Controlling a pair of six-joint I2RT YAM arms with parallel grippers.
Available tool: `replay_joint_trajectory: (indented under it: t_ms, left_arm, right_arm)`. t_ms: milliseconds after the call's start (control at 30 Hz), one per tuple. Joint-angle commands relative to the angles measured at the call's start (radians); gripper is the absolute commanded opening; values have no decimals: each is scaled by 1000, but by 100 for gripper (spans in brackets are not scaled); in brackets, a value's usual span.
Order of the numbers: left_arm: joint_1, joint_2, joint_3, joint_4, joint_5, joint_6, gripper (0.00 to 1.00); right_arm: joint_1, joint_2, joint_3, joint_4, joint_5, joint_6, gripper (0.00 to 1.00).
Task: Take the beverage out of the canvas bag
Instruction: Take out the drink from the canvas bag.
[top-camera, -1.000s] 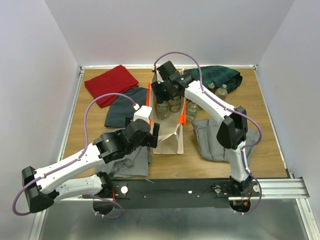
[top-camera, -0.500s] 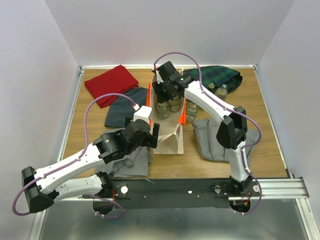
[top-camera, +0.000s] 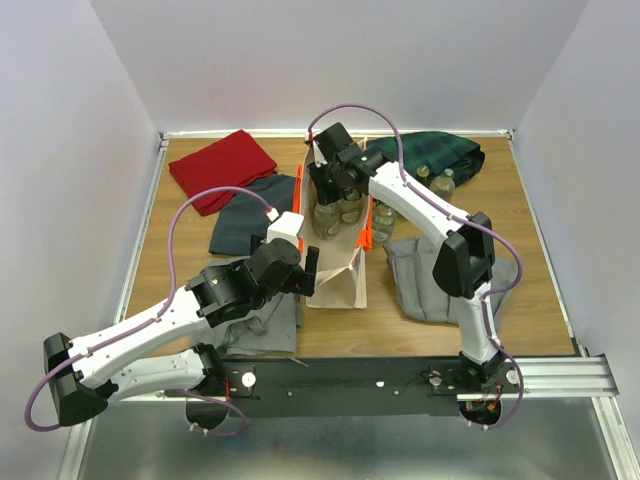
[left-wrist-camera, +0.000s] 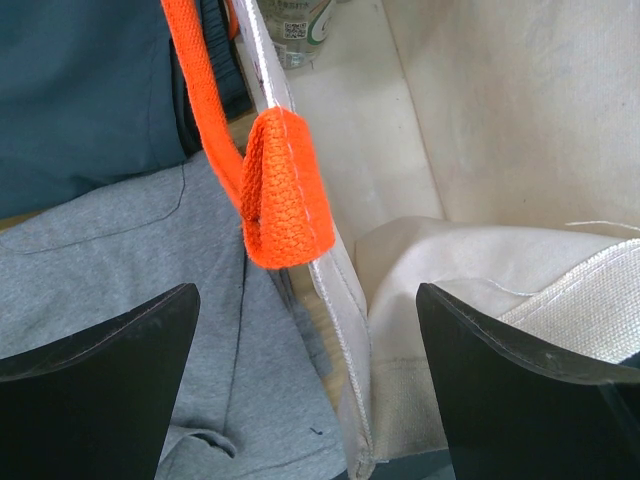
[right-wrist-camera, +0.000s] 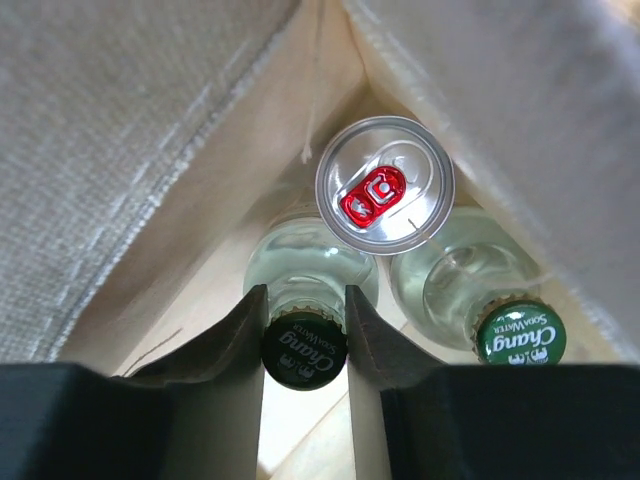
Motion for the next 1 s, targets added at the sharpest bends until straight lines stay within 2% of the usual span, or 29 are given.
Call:
replay_joint_trajectory:
  t_ms: [0,167,633,967]
  left_arm:
    - [-3,-3,-8,-27,-22,-3,99]
    - [-3,4,0,-31,-39,-10,99]
    - [-3,-8,35,-14,-136,-50,99]
    - [-3,-55,51,68,-156,-26,99]
  right_arm:
    - [7,23,-7,-28,-30,11,23]
    - [7,17,-8,-30,-34,10,1]
    - [7,-49,6,-59,-16,10,1]
    - [12,-95,-3,-66,-13,19,1]
